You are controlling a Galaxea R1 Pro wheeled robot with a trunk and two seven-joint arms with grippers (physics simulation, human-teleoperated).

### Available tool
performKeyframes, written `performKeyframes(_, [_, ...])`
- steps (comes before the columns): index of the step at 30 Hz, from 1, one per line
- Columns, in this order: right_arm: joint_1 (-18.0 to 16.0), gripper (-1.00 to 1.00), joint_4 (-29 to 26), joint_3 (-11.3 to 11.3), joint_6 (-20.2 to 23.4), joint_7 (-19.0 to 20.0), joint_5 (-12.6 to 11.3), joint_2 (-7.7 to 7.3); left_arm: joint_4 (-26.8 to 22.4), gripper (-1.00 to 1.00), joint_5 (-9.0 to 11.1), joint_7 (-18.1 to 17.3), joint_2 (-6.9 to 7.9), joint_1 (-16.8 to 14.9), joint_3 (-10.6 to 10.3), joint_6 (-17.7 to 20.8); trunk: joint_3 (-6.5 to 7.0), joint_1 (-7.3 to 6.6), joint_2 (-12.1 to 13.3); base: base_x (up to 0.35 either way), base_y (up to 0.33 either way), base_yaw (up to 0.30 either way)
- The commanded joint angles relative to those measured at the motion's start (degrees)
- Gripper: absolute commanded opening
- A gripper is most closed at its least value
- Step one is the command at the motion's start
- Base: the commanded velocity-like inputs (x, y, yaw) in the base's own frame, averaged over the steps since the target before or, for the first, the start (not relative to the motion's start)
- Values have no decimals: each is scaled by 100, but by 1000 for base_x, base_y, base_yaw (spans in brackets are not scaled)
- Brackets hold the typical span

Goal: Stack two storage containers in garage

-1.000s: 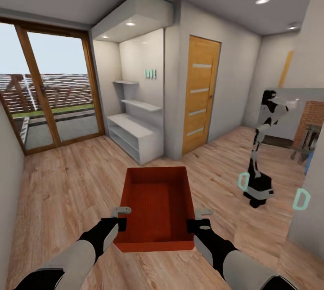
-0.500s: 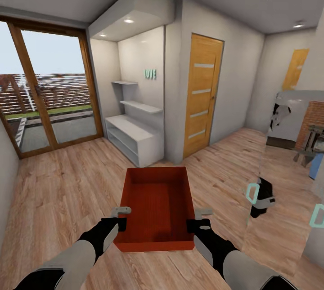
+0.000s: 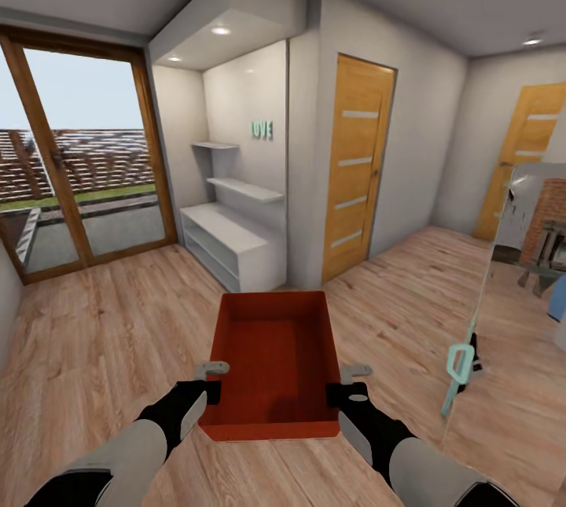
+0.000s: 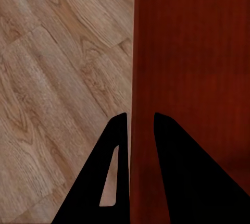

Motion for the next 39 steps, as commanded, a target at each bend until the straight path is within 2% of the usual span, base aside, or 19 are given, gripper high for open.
performKeyframes(1, [-11, -100, -203, -82, -84, -21, 16, -7, -2, -100, 41, 27, 83, 3, -7, 33, -13, 6, -12, 324, 0, 0])
performKeyframes(39, [-14, -100, -203, -86, -84, -24, 16, -7, -2, -100, 41, 27, 83, 3, -7, 33, -13, 6, -12, 324, 0, -1])
